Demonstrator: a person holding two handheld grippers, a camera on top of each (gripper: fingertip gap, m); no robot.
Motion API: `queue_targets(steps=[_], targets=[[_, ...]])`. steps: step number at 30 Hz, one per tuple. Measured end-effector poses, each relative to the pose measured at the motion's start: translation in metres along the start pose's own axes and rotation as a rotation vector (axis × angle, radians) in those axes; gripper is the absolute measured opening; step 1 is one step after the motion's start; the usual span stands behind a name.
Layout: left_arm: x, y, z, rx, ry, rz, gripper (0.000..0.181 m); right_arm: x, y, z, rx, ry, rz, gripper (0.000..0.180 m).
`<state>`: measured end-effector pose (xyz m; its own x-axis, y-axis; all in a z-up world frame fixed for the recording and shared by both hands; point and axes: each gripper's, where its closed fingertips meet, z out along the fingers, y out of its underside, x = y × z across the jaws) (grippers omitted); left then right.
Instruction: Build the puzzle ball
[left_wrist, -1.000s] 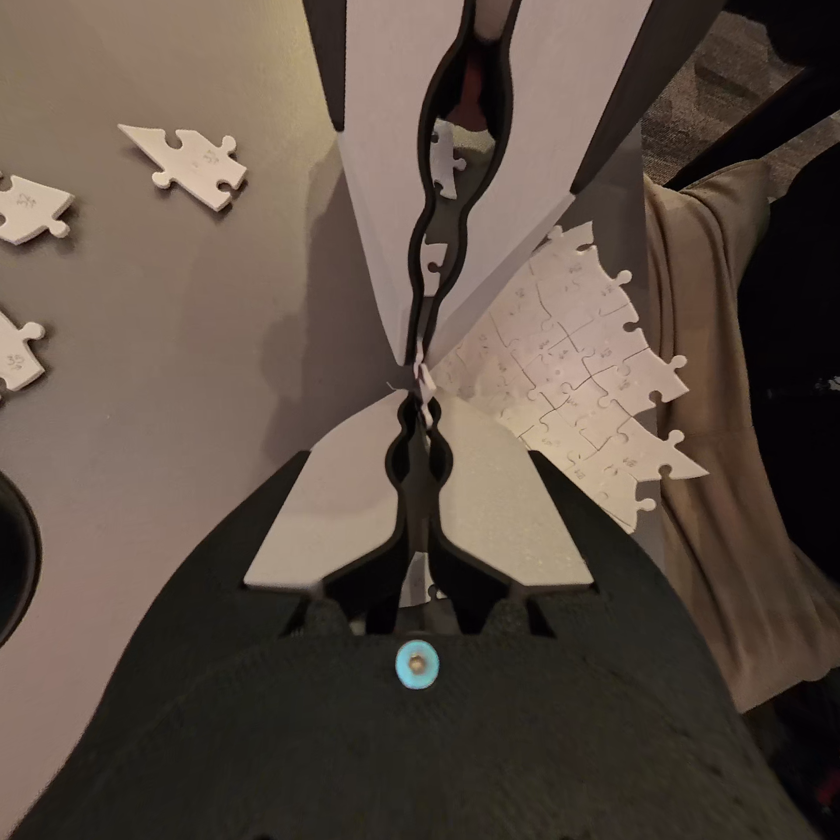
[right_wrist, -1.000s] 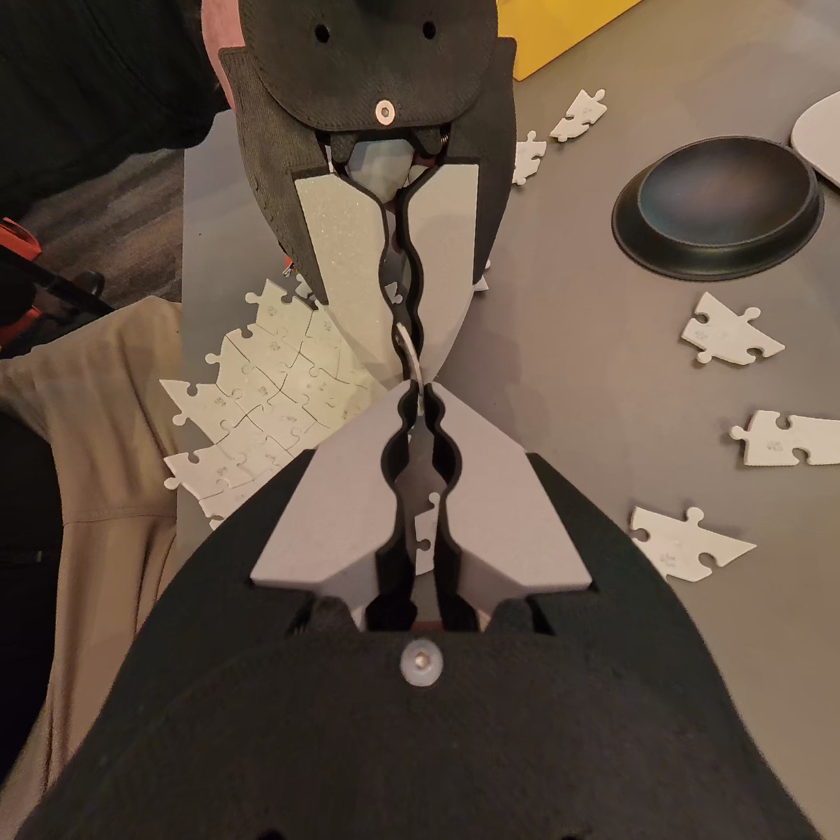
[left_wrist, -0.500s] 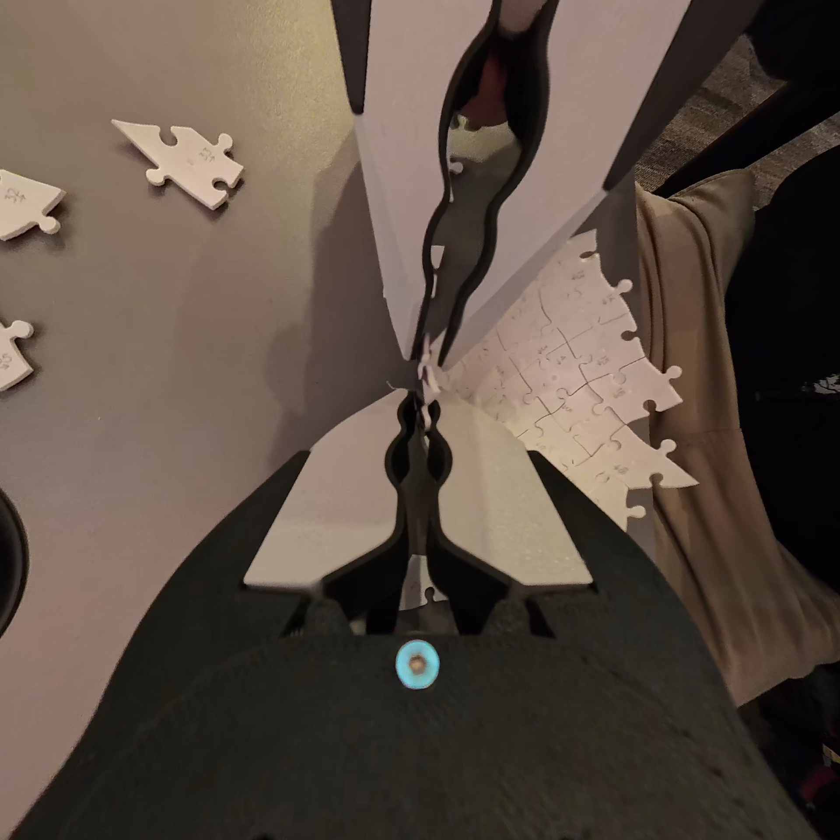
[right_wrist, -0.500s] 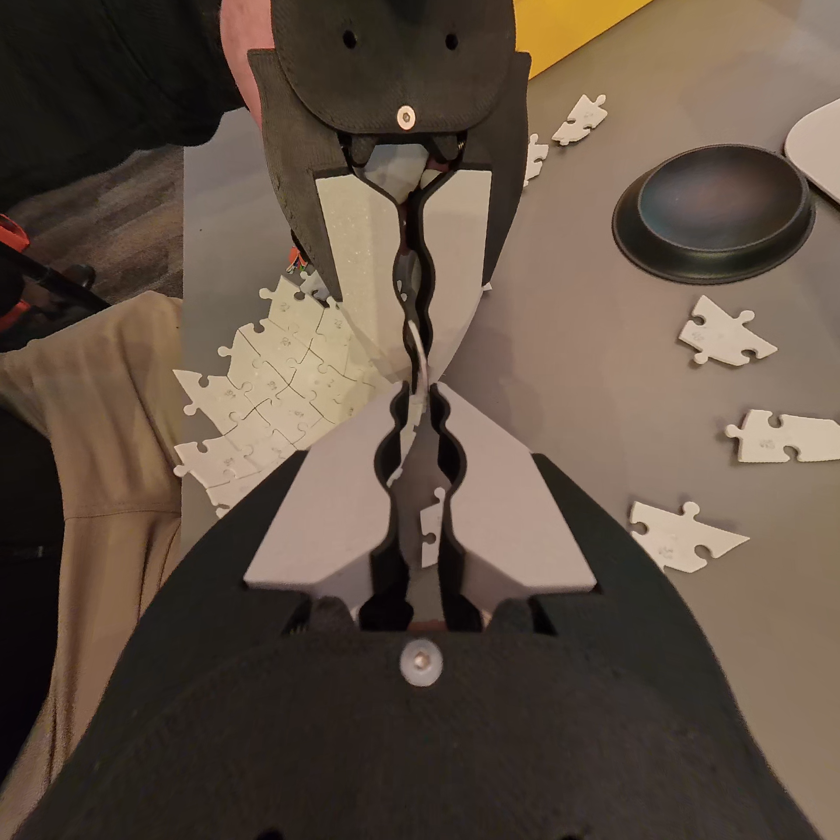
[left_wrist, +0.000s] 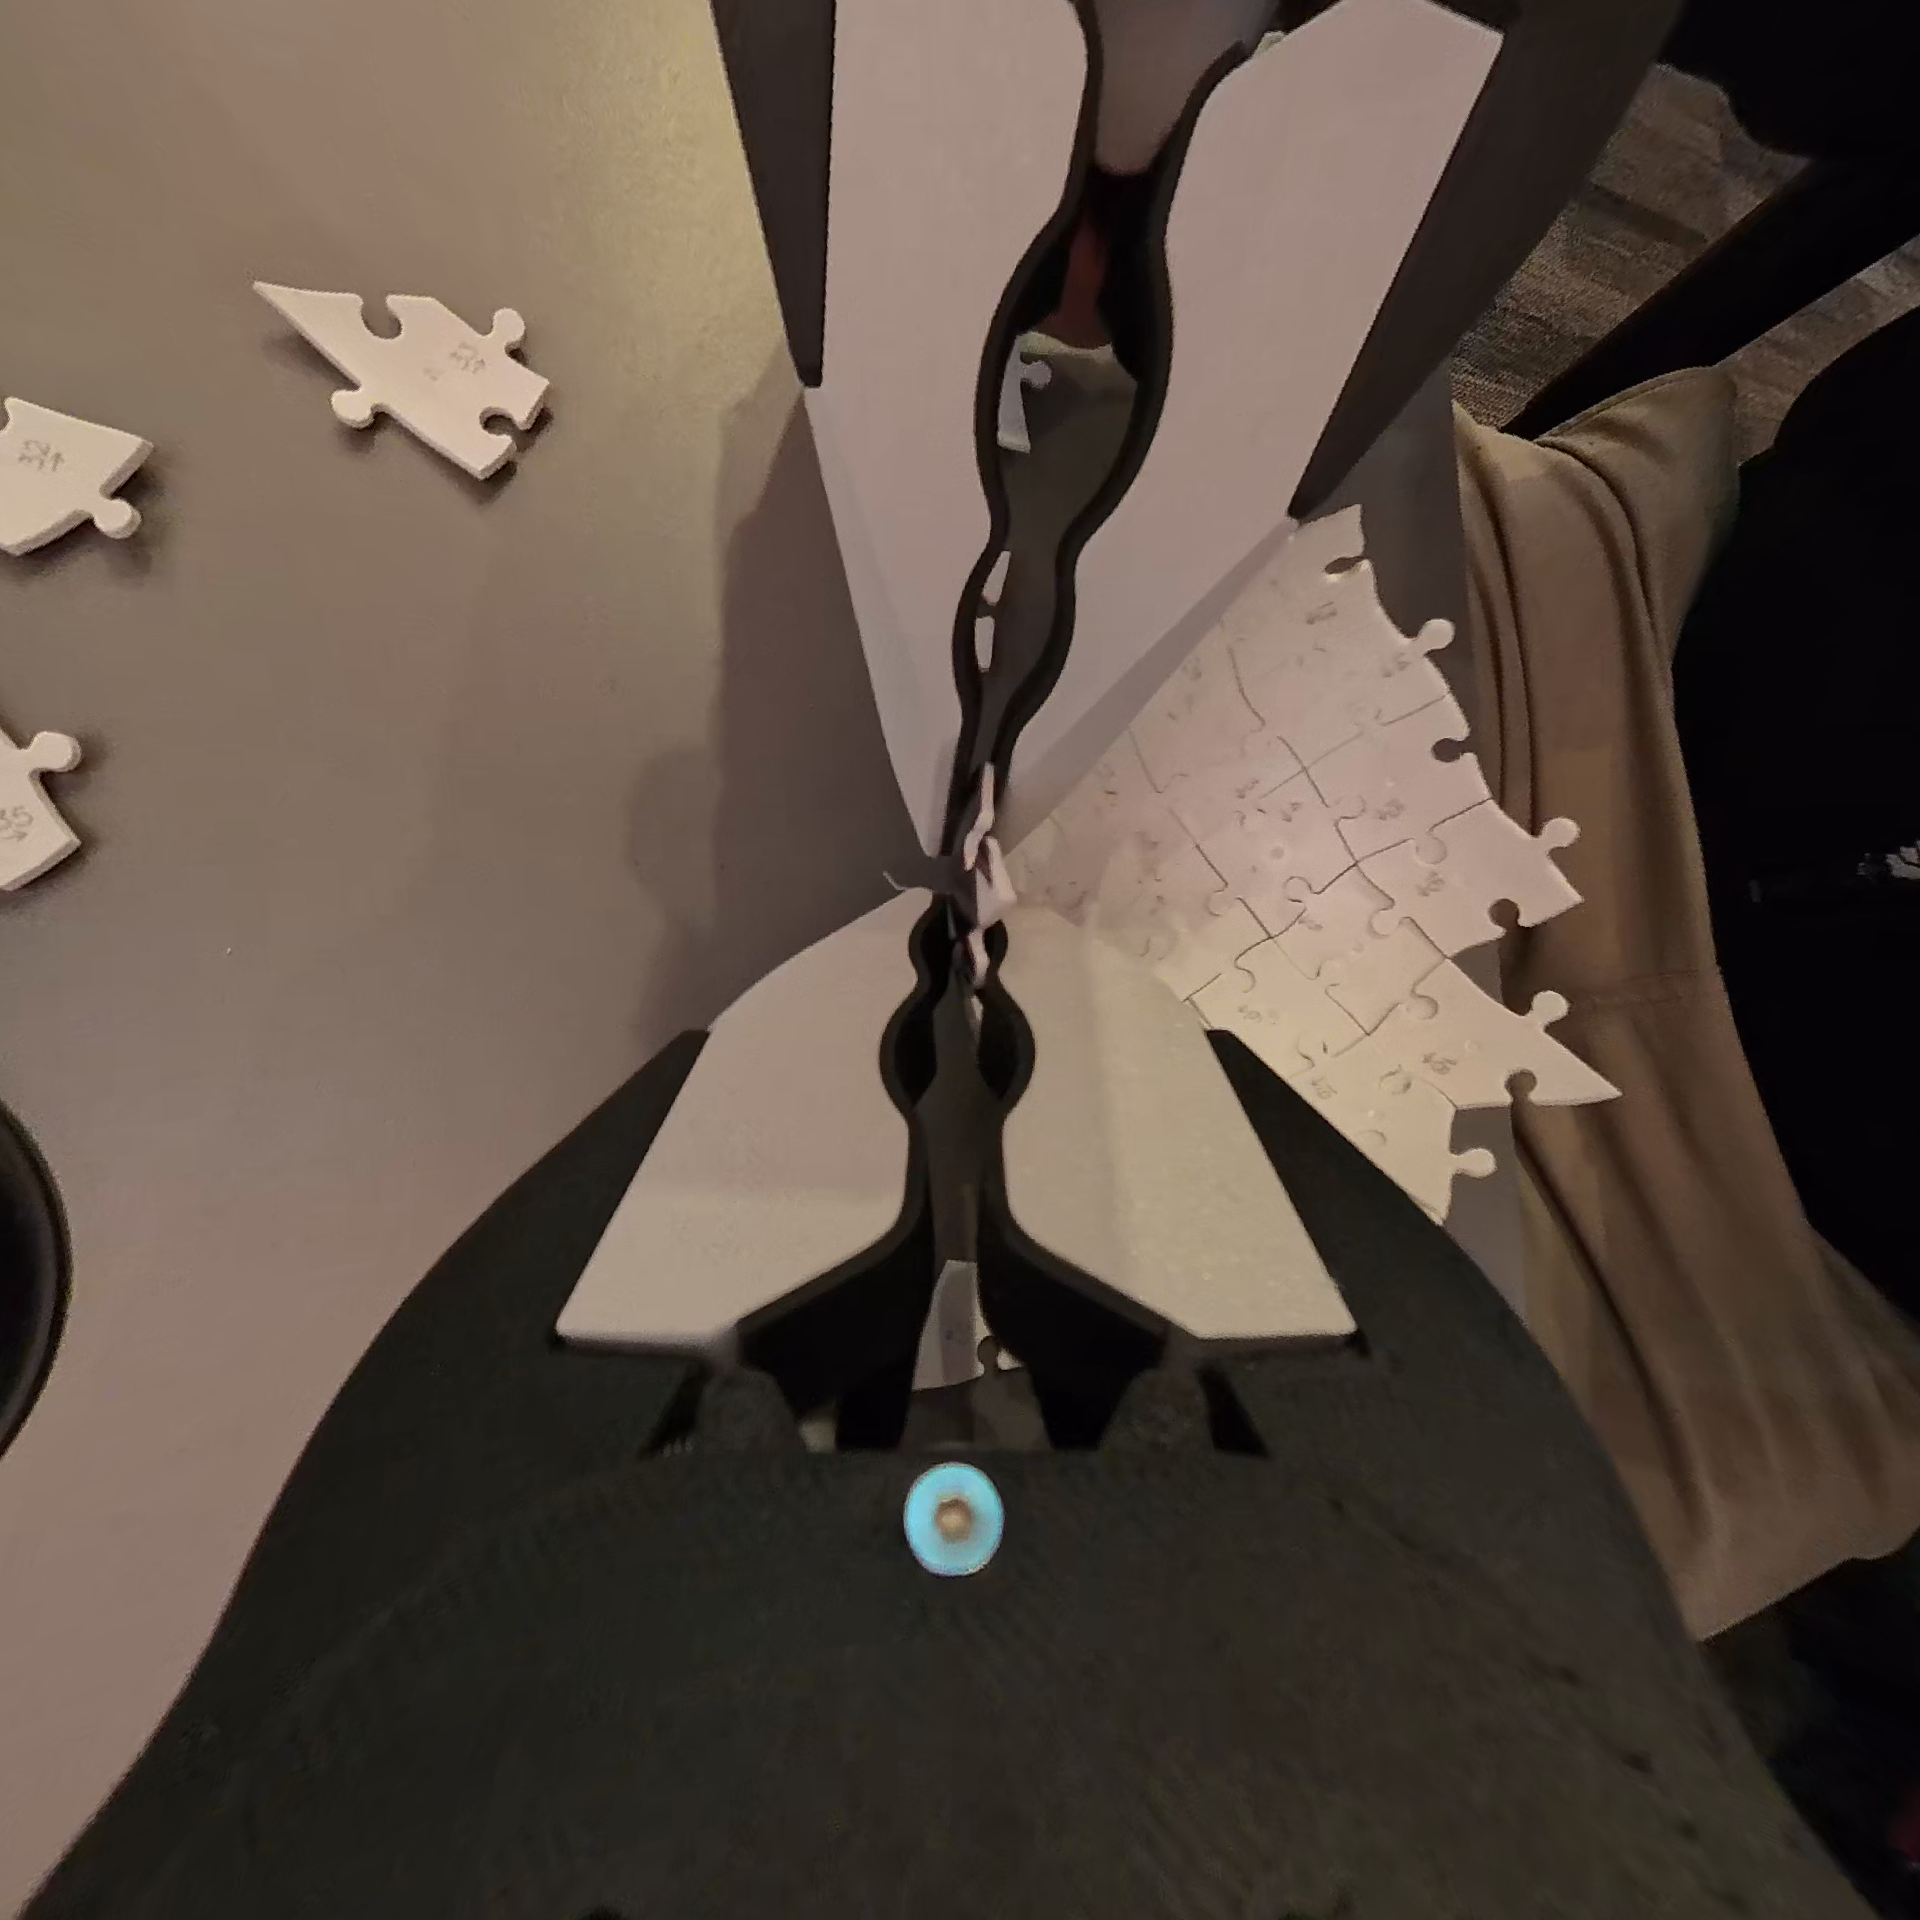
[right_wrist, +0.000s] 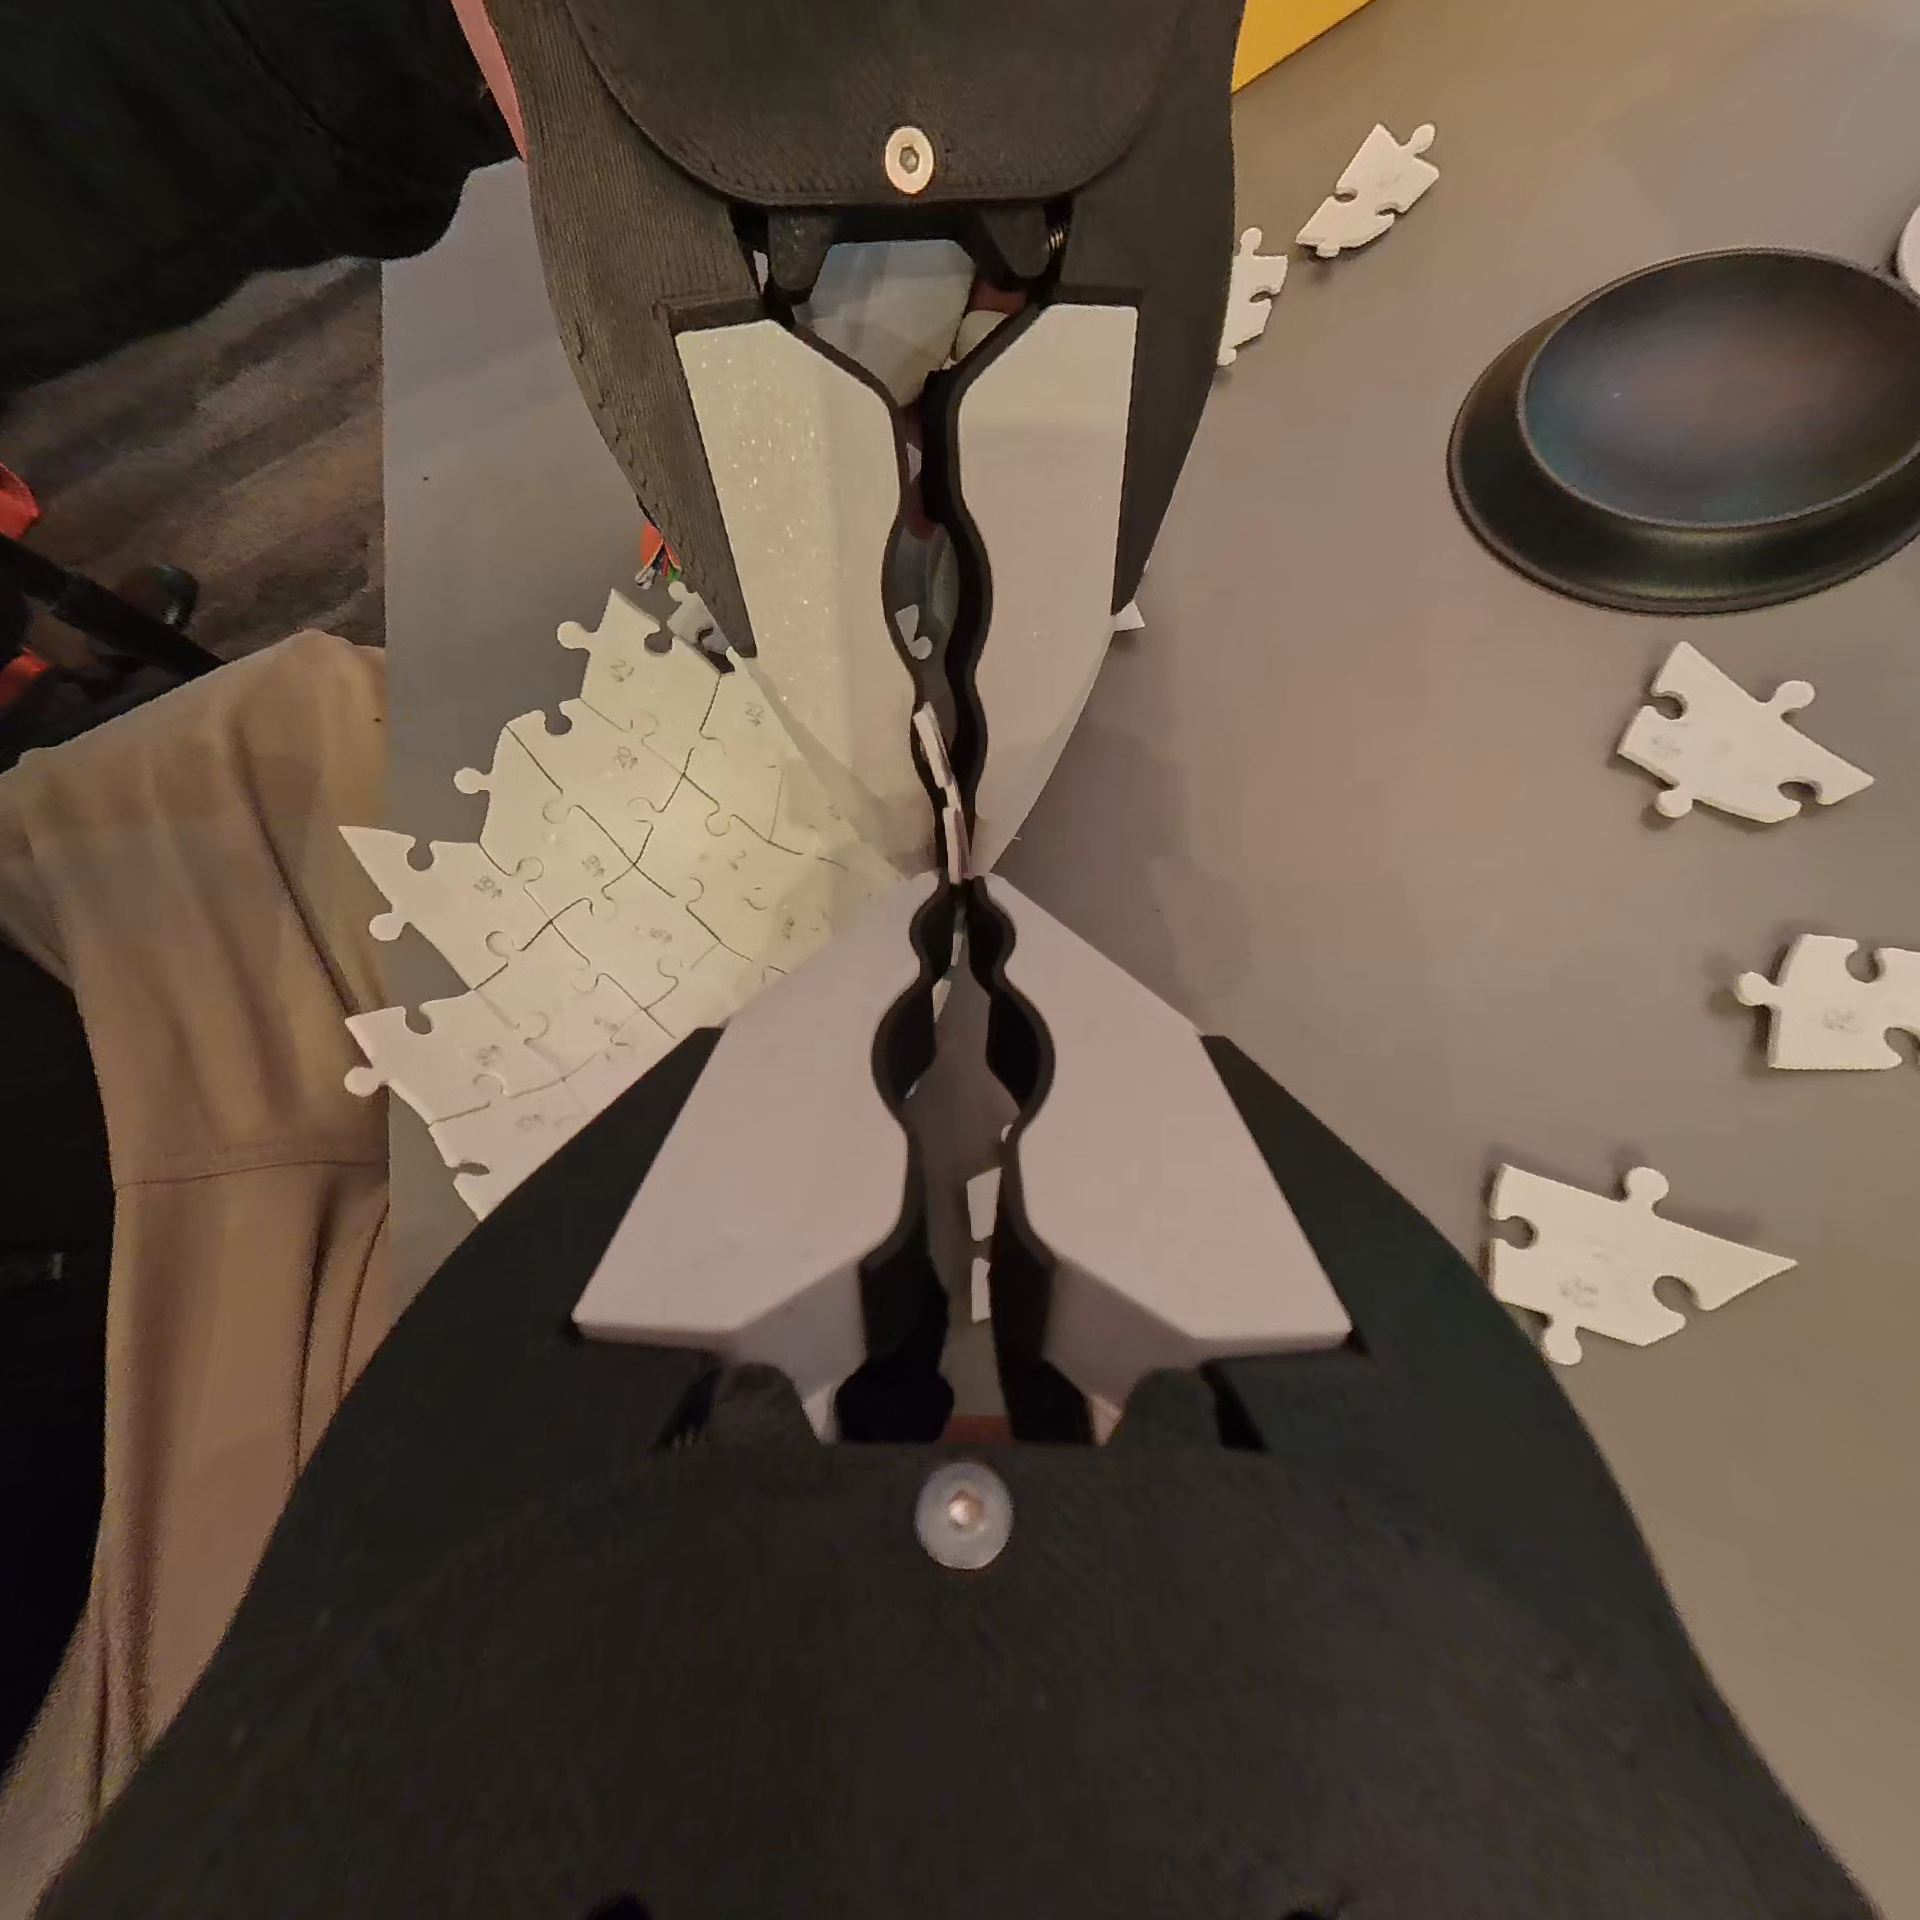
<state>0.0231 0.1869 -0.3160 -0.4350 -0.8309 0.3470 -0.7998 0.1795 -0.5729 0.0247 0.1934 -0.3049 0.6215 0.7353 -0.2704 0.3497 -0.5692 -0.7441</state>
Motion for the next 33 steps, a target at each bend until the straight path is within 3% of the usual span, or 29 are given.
queue_targets(steps=[7,11,19,33], targets=[[0.001,0.002,-0.002,0.002,0.001,-0.007,0.004,-0.001,-0.002,0.002,0.011,0.0,0.001,0.0],[0.002,0.01,-0.002,-0.022,0.005,-0.015,0.014,-0.001,-0.002,0.002,0.012,0.0,0.002,0.0],[0.002,0.011,-0.004,-0.01,-0.004,-0.014,0.004,-0.001,-0.003,0.003,0.015,0.003,0.003,0.0],[0.001,0.013,-0.005,-0.022,-0.009,-0.023,0.008,-0.004,-0.003,-0.004,0.003,-0.004,-0.003,0.008]])
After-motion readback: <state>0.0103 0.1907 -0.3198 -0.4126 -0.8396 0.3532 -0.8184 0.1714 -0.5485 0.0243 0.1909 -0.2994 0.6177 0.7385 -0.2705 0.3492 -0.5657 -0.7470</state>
